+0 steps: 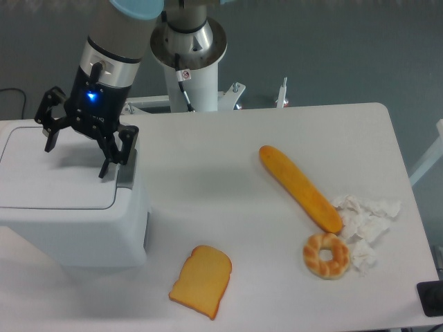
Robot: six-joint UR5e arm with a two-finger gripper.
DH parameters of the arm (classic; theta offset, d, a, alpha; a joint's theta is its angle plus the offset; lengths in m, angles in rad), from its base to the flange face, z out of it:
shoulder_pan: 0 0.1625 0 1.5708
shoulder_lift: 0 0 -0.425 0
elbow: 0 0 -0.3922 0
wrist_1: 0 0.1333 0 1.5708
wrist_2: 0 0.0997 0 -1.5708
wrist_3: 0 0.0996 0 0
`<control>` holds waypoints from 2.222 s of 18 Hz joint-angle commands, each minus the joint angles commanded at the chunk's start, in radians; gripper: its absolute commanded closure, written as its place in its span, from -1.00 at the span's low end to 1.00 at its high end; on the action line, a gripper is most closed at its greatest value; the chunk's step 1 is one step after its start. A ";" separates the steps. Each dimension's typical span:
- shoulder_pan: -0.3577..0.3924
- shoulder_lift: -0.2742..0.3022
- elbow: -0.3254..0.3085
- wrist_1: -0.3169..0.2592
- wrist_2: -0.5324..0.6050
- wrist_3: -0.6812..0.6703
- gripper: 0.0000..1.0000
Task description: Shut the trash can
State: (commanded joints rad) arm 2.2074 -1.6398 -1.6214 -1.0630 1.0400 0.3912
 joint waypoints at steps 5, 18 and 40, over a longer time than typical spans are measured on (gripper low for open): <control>0.000 0.002 -0.009 0.002 0.017 0.003 -1.00; 0.002 0.003 -0.003 -0.003 0.015 0.000 -1.00; 0.222 0.011 0.107 0.003 0.117 0.253 -1.00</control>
State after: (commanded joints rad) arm 2.4296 -1.6291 -1.5140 -1.0600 1.1566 0.6438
